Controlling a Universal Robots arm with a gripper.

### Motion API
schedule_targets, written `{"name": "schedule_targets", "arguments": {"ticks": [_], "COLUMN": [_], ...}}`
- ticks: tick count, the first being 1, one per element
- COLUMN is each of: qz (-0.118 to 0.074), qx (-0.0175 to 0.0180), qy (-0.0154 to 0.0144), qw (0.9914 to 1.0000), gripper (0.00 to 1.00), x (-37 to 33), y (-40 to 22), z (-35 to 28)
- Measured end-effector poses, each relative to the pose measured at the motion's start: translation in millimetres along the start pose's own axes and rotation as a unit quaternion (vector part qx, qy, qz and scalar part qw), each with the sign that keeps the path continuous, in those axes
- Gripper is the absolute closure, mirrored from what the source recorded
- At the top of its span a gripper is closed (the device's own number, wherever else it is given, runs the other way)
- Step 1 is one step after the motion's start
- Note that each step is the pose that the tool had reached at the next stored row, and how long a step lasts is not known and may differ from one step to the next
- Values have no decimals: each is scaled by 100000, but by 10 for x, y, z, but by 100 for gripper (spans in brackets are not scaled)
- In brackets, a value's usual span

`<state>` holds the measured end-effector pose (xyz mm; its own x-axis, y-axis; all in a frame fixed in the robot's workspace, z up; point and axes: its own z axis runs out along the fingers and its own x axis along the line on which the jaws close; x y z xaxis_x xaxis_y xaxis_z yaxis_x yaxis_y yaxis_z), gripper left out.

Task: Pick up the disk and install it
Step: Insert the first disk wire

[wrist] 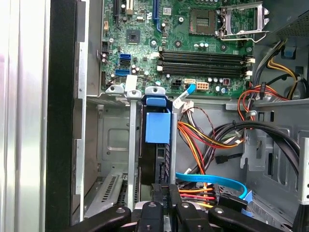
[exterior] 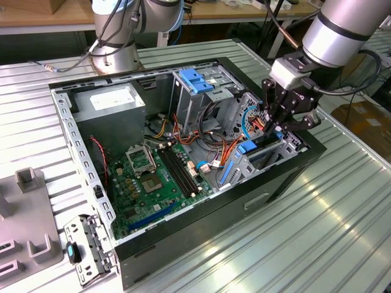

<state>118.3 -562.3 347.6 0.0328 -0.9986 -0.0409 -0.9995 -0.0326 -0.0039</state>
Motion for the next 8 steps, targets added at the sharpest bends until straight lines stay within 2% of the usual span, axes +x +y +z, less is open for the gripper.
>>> {"name": "schedule_targets", "arguments": {"ticks": [8], "qz": [924], "qx": [39], "qy": [13], "qw": [99996], "gripper": [83], "x": [15], "y": [-2], "z": [1]}}
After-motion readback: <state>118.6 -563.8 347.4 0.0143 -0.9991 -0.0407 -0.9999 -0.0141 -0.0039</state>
